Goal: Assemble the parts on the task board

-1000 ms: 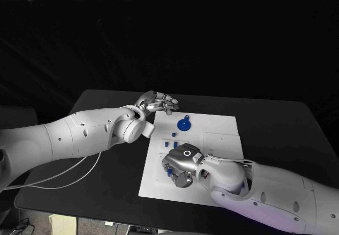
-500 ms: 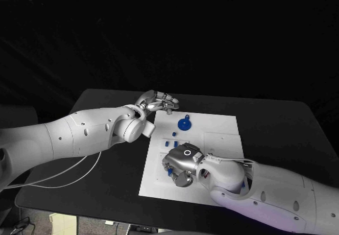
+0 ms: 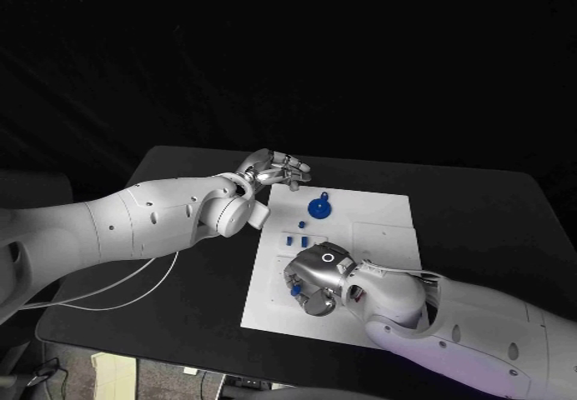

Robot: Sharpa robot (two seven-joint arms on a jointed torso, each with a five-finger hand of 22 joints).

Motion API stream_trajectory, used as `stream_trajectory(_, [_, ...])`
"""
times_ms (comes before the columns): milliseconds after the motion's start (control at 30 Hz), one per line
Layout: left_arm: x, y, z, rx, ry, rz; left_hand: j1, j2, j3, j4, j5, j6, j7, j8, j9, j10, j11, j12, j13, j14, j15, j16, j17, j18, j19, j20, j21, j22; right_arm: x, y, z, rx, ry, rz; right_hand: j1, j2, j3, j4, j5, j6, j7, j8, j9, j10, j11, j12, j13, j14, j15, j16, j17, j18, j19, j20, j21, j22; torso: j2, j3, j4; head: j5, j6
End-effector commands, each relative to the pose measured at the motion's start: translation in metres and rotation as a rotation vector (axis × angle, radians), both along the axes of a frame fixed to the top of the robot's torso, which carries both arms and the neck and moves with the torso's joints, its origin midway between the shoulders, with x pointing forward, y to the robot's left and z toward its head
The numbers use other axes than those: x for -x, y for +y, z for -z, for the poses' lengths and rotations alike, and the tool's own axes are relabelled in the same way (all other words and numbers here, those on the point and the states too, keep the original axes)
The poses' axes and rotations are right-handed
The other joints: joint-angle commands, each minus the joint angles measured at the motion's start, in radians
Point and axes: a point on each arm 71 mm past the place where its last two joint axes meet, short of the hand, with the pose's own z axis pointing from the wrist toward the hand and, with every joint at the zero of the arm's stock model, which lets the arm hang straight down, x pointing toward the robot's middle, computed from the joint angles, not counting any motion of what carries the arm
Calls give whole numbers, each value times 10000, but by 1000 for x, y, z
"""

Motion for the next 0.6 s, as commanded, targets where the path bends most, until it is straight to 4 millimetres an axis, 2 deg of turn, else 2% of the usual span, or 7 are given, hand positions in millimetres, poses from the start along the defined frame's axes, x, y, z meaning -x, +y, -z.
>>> stream_trajectory(33, [0, -2, -2, 96, -46, 102, -56, -4, -36, 9, -64, -64, -3, 28, 3, -56, 42, -53, 17, 32, 62, -41, 15, 26, -20, -30, -56, 17, 0, -1, 2, -77, 108, 15, -74, -94, -148, -11, 27, -226, 87, -116, -46, -197, 150, -130, -23, -69, 53, -48, -13, 856, -4, -17, 15, 149, -3, 2, 2, -28, 8])
stream_trajectory(167, [0, -1, -2, 89, -51, 80, -56, -7, -37, 9, -65, -66, -3, 28, 2, -57, 42, -53, 17, 31, 63, -42, 17, 26, -20, -30, -57, 18, 0, -3, 0, -322, 64, 97, -91, -238, -274, 10, -5, -440, 184, -241, -102, -422, 241, -264, -53, -58, 142, -40, -20, 856, 7, -1, -4, 138, -2, -1, 2, -58, 46])
stream_trajectory(367, [-1, 0, -2, 77, -59, 49, -53, -10, -38, 8, -65, -67, -3, 28, 2, -57, 43, -53, 17, 31, 63, -45, 21, 26, -19, -30, -60, 20, -2, -7, -3, -771, -60, 272, -183, -386, -749, -135, -14, -1048, 451, -565, -268, -1123, 512, -583, -270, -69, 415, -11, -33, 856, -24, 81, -41, 142, -1, -1, 7, -74, 70])
stream_trajectory(600, [-1, 1, -2, 67, -69, 20, -53, -10, -38, 8, -65, -67, -3, 28, 2, -58, 43, -53, 17, 31, 63, -46, 22, 26, -19, -30, -60, 21, -2, -11, -6, -1233, -155, 400, -233, -377, -891, -183, 14, -1102, 477, -586, -282, -1189, 536, -598, -303, -75, 450, -2, -33, 856, -34, 92, -43, 148, 1, -3, 4, -80, 109])
